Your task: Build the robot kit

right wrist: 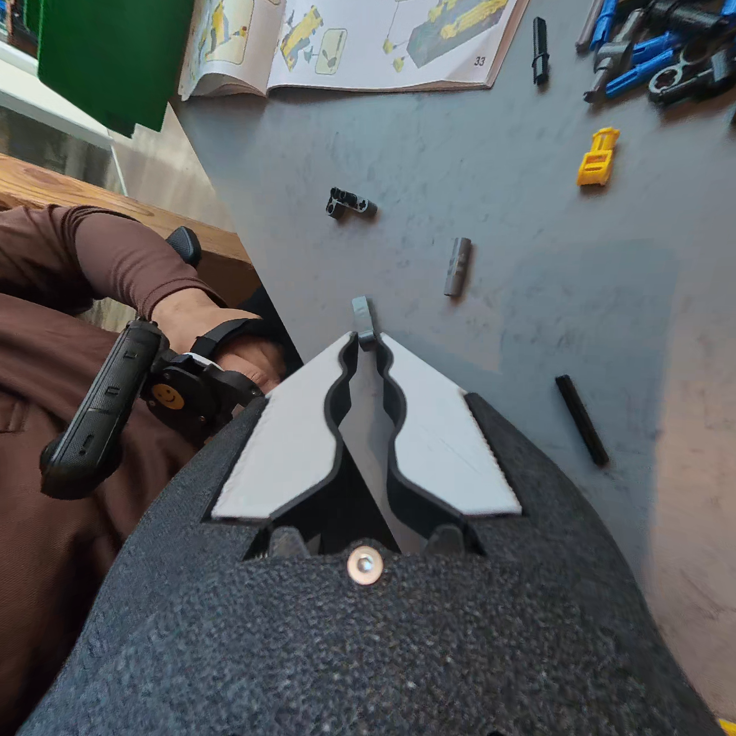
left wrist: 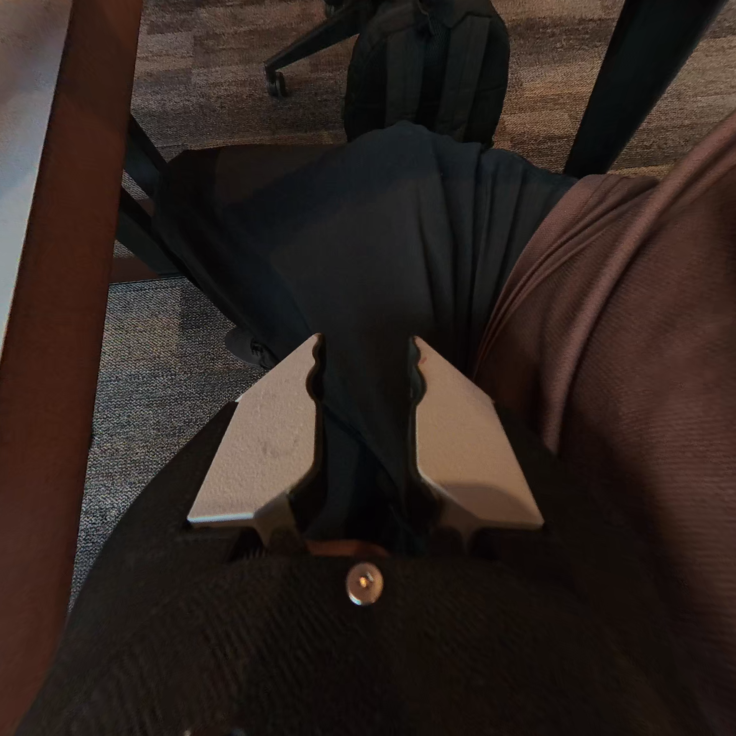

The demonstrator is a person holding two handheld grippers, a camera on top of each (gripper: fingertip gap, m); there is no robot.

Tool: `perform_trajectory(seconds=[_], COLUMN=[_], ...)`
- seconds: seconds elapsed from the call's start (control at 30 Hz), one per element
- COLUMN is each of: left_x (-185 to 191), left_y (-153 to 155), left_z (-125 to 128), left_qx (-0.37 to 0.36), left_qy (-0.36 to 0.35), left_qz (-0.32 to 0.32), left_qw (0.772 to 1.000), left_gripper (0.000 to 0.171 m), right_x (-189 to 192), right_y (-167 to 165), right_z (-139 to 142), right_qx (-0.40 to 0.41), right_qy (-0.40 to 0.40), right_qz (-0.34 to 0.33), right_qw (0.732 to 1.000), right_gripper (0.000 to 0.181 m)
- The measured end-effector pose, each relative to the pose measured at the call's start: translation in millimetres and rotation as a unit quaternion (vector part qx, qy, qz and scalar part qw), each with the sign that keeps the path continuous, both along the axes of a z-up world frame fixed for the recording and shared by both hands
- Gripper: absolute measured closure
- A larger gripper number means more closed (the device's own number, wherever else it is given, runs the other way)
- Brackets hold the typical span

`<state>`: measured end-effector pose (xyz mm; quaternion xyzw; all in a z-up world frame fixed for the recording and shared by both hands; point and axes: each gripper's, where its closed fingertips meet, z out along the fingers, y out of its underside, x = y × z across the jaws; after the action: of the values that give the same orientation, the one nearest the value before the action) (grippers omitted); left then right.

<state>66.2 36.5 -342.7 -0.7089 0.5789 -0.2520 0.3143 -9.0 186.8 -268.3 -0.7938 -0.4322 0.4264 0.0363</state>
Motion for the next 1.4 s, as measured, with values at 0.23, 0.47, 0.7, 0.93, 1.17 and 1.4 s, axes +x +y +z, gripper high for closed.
perform_trajectory(seconds=[0.23, 0.47, 0.7, 0.93, 1.17, 1.4], left_x=[0, 0, 1, 0, 0, 1], left_y=[-2, -1, 1, 2, 0, -2], left_z=[2, 0, -2, -6, -6, -5], left_qx=[0.005, 0.015, 0.011, 0.009, 0.009, 0.010], left_qy=[0.000, 0.007, 0.008, 0.015, 0.016, 0.014], left_qz=[-0.002, -0.003, 0.003, 0.004, -0.001, -0.005], left_qw=[1.000, 1.000, 1.000, 1.000, 1.000, 1.000], left_gripper=[0.134, 0.134, 0.134, 0.134, 0.134, 0.134], right_x=[8, 12, 3, -15, -13, 9], right_y=[12, 23, 20, 11, -1, -7], right_z=[-3, 4, 1, -7, -13, -8], right_qx=[0.023, 0.092, 0.189, 0.274, 0.348, 0.384], right_qy=[-0.033, -0.035, -0.036, -0.064, -0.089, -0.098], right_qz=[-0.042, -0.060, -0.034, 0.067, 0.198, 0.231], right_qw=[0.998, 0.993, 0.981, 0.957, 0.912, 0.889], right_gripper=[0.168, 0.154, 0.143, 0.164, 0.172, 0.156])
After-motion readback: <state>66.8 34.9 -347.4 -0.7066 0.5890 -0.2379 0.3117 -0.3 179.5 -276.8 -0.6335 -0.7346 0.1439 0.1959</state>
